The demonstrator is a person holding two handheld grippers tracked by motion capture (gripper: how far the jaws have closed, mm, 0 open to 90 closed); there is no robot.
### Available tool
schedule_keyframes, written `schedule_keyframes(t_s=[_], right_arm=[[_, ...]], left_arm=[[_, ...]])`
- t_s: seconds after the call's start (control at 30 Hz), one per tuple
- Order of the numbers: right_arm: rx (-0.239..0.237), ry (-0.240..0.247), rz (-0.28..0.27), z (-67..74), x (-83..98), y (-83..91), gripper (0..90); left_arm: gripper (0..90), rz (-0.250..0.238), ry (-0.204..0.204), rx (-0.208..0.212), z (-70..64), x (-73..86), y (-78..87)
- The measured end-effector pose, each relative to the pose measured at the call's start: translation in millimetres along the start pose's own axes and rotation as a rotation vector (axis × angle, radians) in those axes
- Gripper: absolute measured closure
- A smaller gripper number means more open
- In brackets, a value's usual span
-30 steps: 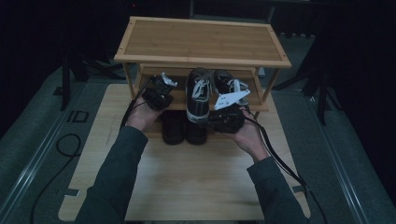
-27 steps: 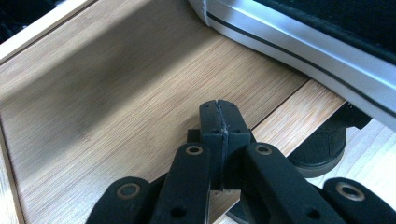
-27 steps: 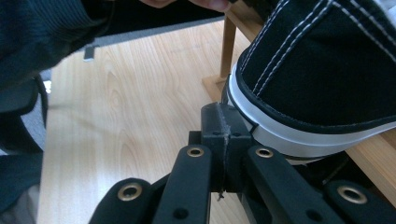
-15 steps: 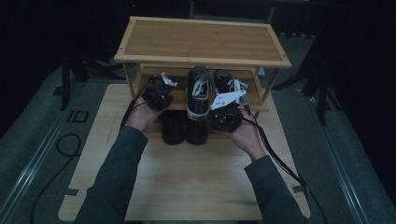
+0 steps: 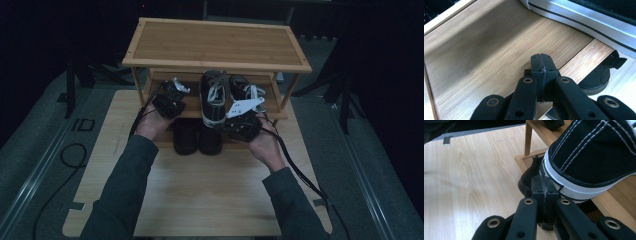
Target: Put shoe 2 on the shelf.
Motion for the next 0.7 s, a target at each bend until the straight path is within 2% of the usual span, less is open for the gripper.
schedule_keyframes(t_s=[0.1,0.2,0.23,0.27,0.37,0.7], right_arm=[[0.007,0.004,0.005,0.8,-0.4,-0.6,90.0],[0.034,0.024,0.018,1.6,-1.3,-1.8,90.0],[0.065,0.025,0.031,2.1,-1.8,-2.7,90.0],[0.127,0.031,0.056,0.6,-1.7,-4.8,90.0],[0.116,0.02,0.046,-1.3,-2.2,-5.2,90.0],[0.118,0.048,0.041,1.9,-11.2,-15.6,90.0]], left_arm=[[90.0,-0.001,0.002,0.003,0.2,0.1,-0.1],[90.0,-0.006,0.009,0.004,-0.6,0.1,-0.4],[90.0,-0.008,0.008,0.002,-1.1,0.2,-0.4],[90.0,-0.006,0.005,-0.004,-0.8,0.1,-0.3],[90.0,-0.006,0.005,0.005,-0.5,0.2,-0.4],[90.0,-0.009,0.01,0.004,-1.3,-0.3,-0.8]])
Point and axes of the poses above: each handheld gripper's, and its own axes: y roughly backward along the jaws, x roughly out of its underside, z roughly to its left, the point moved 1 cm from there along -y, roughly forward along the jaws, and after that the axes turned 9 degrees about y, right-handed, at the moved point
